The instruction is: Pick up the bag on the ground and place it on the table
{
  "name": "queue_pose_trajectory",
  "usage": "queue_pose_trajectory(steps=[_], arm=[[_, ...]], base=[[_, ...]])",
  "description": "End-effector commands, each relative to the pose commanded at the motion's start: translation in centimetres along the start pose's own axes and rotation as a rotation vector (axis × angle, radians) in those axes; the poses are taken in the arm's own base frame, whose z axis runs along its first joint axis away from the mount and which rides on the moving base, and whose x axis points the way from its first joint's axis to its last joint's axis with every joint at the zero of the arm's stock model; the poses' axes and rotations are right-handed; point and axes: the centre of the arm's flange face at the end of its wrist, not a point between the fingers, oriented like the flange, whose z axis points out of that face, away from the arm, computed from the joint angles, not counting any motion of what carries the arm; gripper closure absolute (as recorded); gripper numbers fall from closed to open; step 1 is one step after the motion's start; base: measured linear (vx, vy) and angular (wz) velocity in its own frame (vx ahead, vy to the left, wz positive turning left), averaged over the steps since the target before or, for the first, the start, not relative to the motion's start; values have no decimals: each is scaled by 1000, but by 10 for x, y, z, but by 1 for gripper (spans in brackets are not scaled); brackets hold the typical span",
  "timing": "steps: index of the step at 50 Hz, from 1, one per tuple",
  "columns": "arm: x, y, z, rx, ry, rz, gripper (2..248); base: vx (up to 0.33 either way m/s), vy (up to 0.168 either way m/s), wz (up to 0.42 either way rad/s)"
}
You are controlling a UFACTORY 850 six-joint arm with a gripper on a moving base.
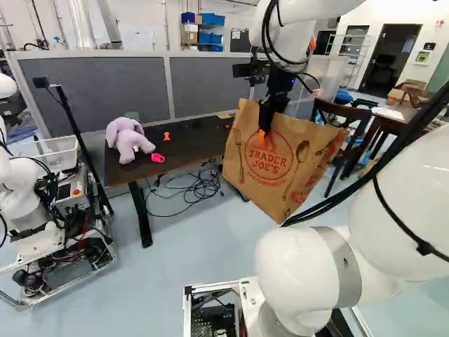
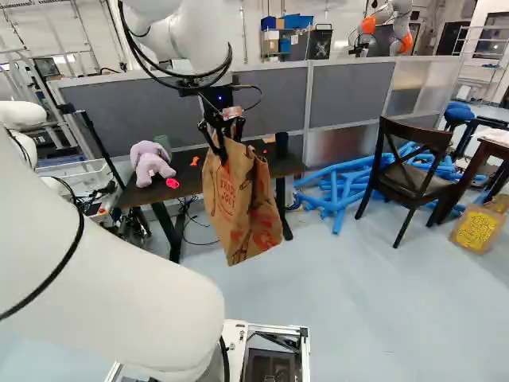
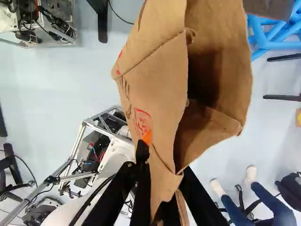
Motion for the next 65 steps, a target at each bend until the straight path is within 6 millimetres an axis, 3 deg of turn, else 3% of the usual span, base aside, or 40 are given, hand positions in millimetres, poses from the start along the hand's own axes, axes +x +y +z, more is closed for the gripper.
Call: queue_pose_trajectory(steps=[24,65], arm=[[0,0,0,0,0,0,224],[0,0,0,0,0,0,224]], base=[[110,-41,4],[125,-15,181]])
